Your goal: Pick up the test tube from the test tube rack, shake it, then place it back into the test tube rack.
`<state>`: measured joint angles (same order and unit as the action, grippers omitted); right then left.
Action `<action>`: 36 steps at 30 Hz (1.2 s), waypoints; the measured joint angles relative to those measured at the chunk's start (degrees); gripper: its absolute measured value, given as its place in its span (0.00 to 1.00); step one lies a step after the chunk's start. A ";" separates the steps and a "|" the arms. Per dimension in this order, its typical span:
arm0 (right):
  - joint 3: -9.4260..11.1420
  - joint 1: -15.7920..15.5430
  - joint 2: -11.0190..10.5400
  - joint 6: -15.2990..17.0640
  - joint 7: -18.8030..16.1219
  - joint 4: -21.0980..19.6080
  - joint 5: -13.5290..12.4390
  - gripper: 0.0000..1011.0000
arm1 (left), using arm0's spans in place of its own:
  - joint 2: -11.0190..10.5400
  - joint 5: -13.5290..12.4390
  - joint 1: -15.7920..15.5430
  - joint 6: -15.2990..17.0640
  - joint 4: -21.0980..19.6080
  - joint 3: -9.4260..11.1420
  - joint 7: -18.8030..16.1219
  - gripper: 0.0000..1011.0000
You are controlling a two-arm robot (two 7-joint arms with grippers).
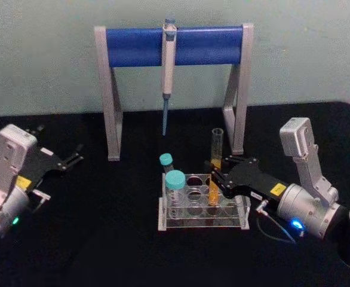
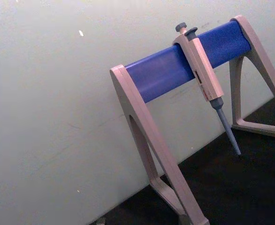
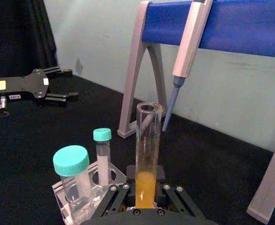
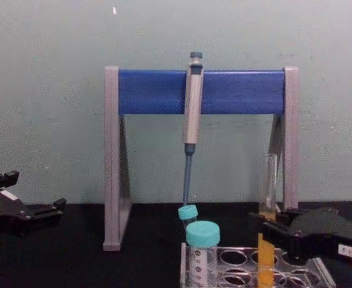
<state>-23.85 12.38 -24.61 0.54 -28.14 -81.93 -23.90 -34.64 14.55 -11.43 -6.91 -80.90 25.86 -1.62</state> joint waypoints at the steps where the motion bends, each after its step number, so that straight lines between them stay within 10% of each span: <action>1: -0.01 0.00 0.02 0.03 0.01 0.03 0.00 0.23 | 0.00 0.00 0.00 0.00 0.00 0.00 0.00 0.99; 18: -0.06 0.09 0.12 0.03 0.24 0.23 0.24 0.24 | 0.00 0.00 0.00 0.00 0.00 0.00 0.00 0.99; 36: -0.06 0.07 0.08 0.04 0.24 0.21 0.24 0.79 | 0.00 0.00 0.00 0.00 0.00 0.00 0.00 0.99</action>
<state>-23.91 12.45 -24.53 0.58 -27.91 -81.72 -23.66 -34.65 14.55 -11.43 -6.91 -80.90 25.86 -1.62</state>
